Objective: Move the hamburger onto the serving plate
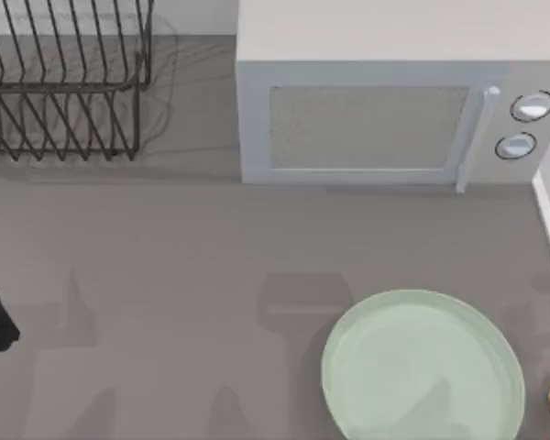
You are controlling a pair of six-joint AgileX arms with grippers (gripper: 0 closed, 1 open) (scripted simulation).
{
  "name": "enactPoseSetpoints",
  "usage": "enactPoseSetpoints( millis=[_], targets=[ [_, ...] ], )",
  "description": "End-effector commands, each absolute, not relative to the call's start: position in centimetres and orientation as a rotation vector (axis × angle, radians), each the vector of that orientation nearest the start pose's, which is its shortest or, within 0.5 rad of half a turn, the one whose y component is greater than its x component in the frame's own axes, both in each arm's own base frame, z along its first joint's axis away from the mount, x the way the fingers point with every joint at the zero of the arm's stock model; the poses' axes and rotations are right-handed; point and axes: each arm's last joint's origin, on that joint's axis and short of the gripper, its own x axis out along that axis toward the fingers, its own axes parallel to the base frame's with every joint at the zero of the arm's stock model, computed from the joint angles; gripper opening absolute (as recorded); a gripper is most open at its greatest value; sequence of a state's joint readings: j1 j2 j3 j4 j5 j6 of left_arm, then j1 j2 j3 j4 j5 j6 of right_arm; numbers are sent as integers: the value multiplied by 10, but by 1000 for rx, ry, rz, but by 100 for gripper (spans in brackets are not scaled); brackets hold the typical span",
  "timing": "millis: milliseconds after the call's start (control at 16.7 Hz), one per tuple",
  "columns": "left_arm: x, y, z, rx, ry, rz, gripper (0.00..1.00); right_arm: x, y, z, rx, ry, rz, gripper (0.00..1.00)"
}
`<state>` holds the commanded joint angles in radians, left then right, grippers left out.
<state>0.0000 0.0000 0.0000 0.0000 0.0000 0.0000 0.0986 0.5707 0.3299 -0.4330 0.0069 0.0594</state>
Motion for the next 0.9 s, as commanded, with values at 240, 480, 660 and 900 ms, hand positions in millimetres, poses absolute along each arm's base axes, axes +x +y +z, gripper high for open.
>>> enactPoseSetpoints(
  millis=[240, 480, 660, 900],
  targets=[
    [106, -1, 160, 0, 0, 0, 100, 158, 25, 177, -11, 1107, 87, 100],
    [106, -1, 160, 0, 0, 0, 100, 179, 38, 175, -56, 1407, 89, 100],
    [106, -1, 160, 0, 0, 0, 100, 192, 46, 172, -82, 1536, 85, 100],
    [106, -1, 160, 0, 0, 0, 100, 195, 48, 172, -89, 1566, 84, 100]
  ],
)
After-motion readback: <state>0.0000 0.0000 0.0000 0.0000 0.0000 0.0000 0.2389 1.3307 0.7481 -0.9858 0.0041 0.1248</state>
